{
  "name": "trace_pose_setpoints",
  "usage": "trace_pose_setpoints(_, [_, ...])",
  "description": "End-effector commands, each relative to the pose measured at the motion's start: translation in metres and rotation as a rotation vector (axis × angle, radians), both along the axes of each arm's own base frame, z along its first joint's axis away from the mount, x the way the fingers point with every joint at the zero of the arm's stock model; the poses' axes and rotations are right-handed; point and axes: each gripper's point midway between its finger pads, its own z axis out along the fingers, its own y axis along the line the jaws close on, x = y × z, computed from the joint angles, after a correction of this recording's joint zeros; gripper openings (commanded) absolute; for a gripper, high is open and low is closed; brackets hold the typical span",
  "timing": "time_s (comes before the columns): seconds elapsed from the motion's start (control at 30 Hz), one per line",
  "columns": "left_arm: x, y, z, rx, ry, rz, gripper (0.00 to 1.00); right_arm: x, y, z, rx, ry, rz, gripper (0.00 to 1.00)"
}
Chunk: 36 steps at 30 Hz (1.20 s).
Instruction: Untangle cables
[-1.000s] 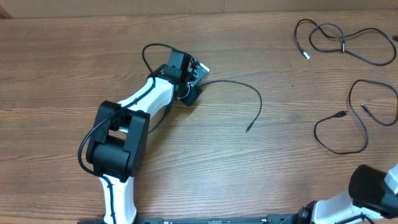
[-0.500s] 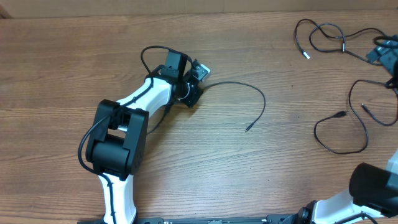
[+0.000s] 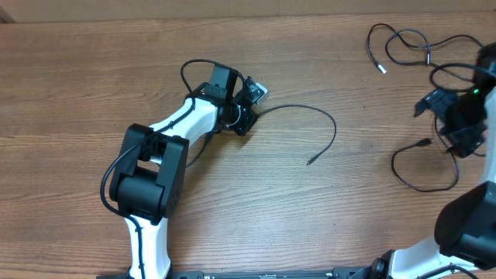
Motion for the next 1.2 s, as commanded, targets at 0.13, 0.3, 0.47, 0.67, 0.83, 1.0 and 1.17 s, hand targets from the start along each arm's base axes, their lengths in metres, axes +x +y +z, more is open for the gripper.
trace_pose_setpoints(0.13, [-0.022, 0.003, -0.033, 0.039, 0.091, -0.003, 0.04, 0.017, 0.063, -0.036, 0.089, -0.040, 0.231, 1.00])
trace_pose_setpoints(0.3, [-0.022, 0.002, -0.028, 0.032, 0.093, -0.005, 0.04, 0.034, 0.101, -0.048, 0.075, -0.093, 0.352, 1.00])
trace_pose_setpoints(0.47, [-0.015, 0.003, -0.003, 0.009, 0.058, 0.014, 0.04, 0.050, 0.126, -0.046, 0.077, -0.158, 0.419, 1.00])
trace_pose_setpoints(0.67, [-0.010, 0.003, 0.043, -0.006, -0.038, -0.016, 0.04, 0.074, 0.165, -0.037, 0.116, -0.311, 0.683, 1.00])
trace_pose_setpoints(0.83, [-0.023, 0.007, 0.078, -0.011, -0.065, -0.053, 0.04, 0.086, 0.194, -0.031, 0.071, -0.412, 0.975, 1.00])
trace_pose_setpoints(1.0, [-0.049, 0.005, 0.117, -0.054, -0.091, -0.154, 0.04, 0.077, 0.245, -0.021, 0.155, -0.537, 1.322, 1.00])
trace_pose_setpoints(1.17, [-0.063, 0.006, 0.150, -0.091, -0.128, -0.181, 0.04, 0.075, 0.276, -0.013, 0.197, -0.629, 1.453, 1.00])
